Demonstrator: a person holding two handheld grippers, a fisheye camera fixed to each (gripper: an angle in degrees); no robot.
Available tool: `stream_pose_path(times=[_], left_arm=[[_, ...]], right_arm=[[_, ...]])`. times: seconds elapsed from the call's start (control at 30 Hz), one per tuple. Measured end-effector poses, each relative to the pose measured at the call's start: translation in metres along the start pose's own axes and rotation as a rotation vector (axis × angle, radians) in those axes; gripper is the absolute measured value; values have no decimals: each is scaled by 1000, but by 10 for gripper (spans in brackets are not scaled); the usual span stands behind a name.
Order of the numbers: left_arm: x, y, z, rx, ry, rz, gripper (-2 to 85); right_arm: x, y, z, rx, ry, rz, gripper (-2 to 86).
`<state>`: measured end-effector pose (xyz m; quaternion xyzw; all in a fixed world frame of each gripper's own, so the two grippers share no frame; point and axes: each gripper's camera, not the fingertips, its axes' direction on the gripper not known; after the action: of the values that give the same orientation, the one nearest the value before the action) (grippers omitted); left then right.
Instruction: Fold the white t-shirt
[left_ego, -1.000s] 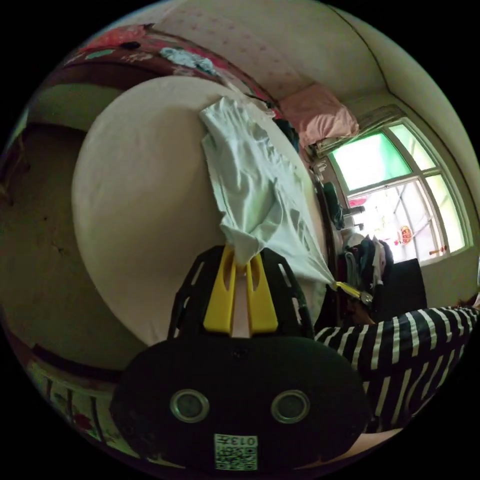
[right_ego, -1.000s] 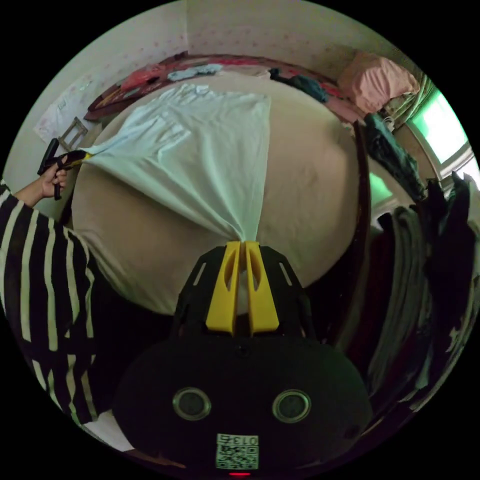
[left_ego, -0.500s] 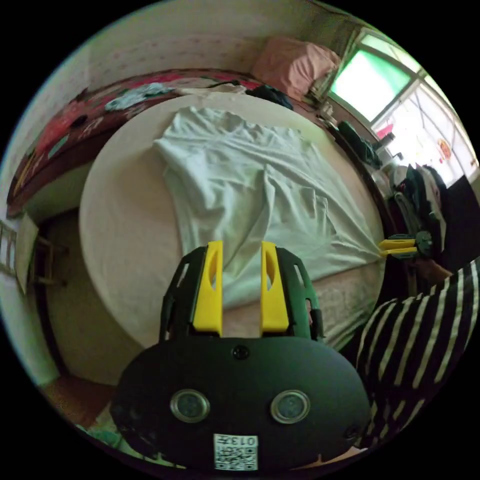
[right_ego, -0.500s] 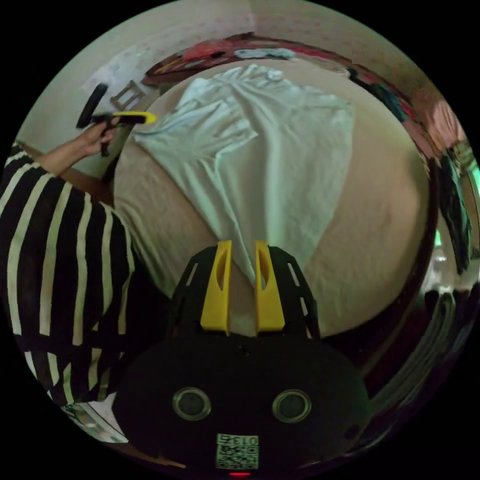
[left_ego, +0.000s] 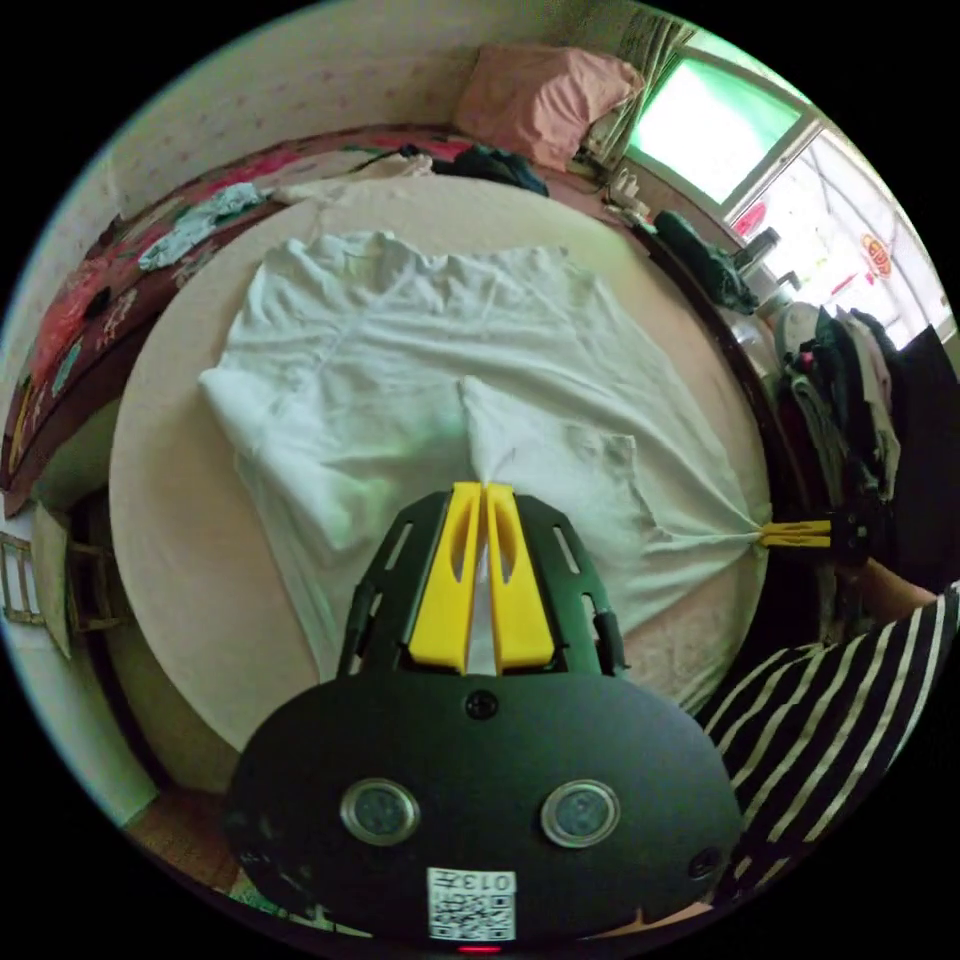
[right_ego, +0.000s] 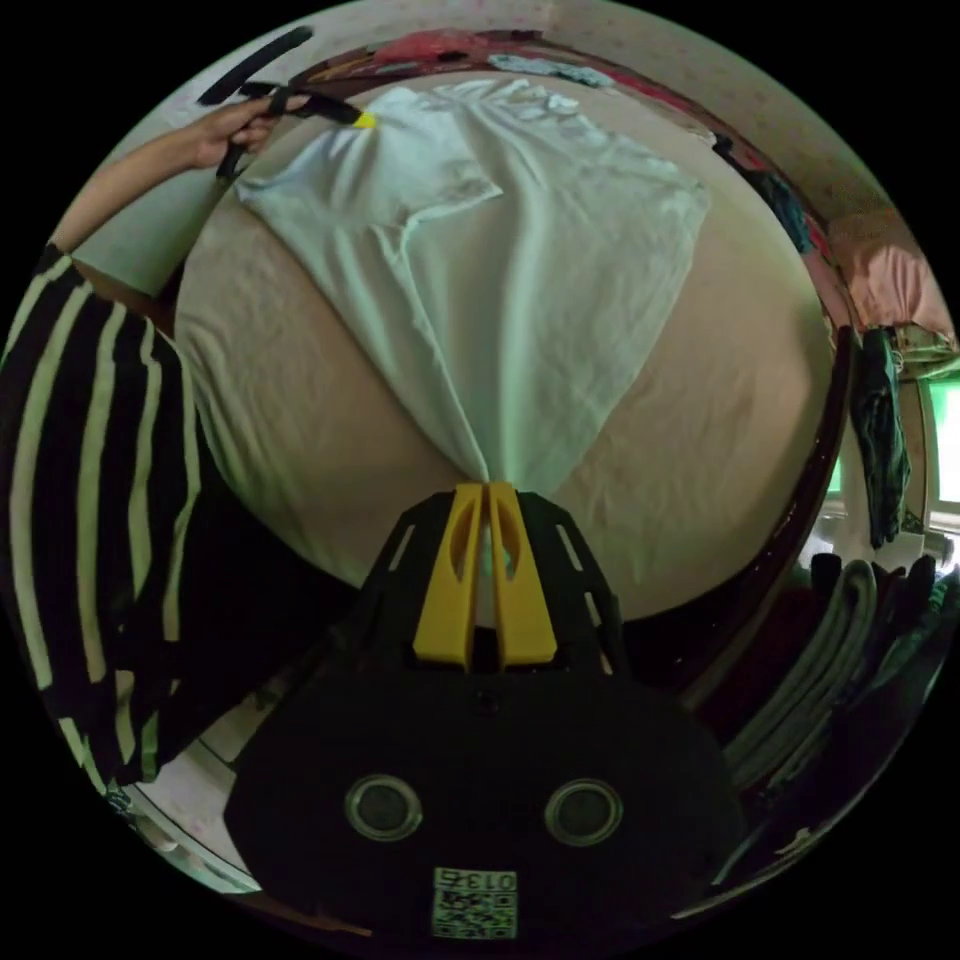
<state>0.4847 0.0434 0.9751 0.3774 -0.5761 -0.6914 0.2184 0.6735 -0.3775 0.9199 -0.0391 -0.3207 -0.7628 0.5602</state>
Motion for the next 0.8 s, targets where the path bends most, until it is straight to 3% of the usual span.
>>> stream_pose_path(times=[0.3, 0.4, 0.53, 0.63, 0.8], left_arm=[[-1, 36, -81, 319, -113, 48, 7], [-13, 29, -66, 264, -191, 3, 18], [-49, 60, -67, 289, -160, -250, 51], [-51, 90, -63, 212, -157, -240, 79], [-30, 125, -34, 14, -227, -123, 106]], right_arm=[[57, -40, -25, 193, 67, 15, 13], [84, -71, -11, 198, 147, 89, 23], [116, -78, -5, 180, 149, 225, 41], [127, -55, -1, 189, 133, 269, 58], [144, -3, 35, 156, -59, 405, 79]])
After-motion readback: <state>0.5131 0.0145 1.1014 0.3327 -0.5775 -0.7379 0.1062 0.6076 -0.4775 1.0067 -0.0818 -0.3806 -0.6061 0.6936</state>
